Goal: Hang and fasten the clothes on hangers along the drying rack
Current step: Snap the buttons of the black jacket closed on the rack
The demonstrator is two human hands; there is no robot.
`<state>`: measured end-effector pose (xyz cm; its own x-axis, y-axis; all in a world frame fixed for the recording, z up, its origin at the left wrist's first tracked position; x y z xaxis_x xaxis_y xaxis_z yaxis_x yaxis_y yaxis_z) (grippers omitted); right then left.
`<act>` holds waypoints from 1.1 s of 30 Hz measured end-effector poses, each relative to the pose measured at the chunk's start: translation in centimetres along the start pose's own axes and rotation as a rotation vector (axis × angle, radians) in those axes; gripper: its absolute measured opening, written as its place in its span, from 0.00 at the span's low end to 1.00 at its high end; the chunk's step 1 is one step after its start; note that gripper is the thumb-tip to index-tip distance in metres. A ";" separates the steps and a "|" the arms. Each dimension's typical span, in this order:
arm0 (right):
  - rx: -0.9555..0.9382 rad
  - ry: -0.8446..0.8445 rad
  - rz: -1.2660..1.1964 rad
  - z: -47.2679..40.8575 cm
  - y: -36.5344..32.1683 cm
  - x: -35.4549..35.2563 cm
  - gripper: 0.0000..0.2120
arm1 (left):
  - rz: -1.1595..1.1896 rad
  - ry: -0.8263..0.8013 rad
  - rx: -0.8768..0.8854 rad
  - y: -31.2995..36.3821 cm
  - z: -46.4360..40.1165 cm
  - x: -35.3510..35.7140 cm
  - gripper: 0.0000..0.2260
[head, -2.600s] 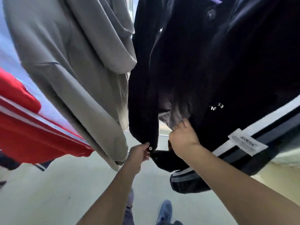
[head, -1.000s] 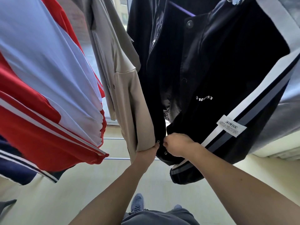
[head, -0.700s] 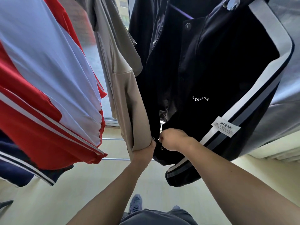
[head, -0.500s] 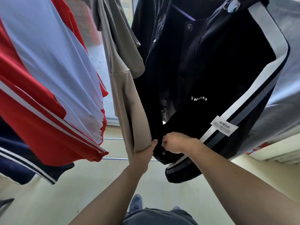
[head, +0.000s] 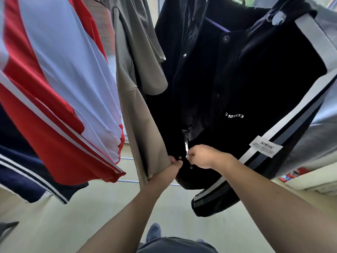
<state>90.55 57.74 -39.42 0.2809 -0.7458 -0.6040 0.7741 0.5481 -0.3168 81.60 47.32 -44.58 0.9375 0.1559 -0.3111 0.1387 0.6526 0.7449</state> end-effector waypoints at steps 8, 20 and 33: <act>-0.007 -0.007 -0.018 0.2 -1.1 -1.5 0.08 | -0.320 0.127 0.297 2.3 0.7 0.7 0.13; 0.038 0.026 -0.040 -1.0 -0.8 -3.5 0.14 | -0.007 0.192 0.386 4.3 0.4 -0.7 0.17; -0.021 -0.034 -0.165 -0.5 -1.8 -4.6 0.17 | 0.748 -0.057 -0.008 2.1 -0.8 -1.1 0.17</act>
<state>87.54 60.41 -36.44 0.1702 -0.8385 -0.5176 0.7996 0.4245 -0.4248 80.58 49.10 -43.15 0.7956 0.5217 0.3080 -0.5444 0.3926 0.7413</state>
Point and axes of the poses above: each hand's wrist, its own z-axis away from the middle knuckle, its own x-axis out of the palm, y = z × x, the point moved 8 cm from there along -z, towards the middle knuckle, and after that the axes turned 14 degrees about -y, right-handed, at the moved point
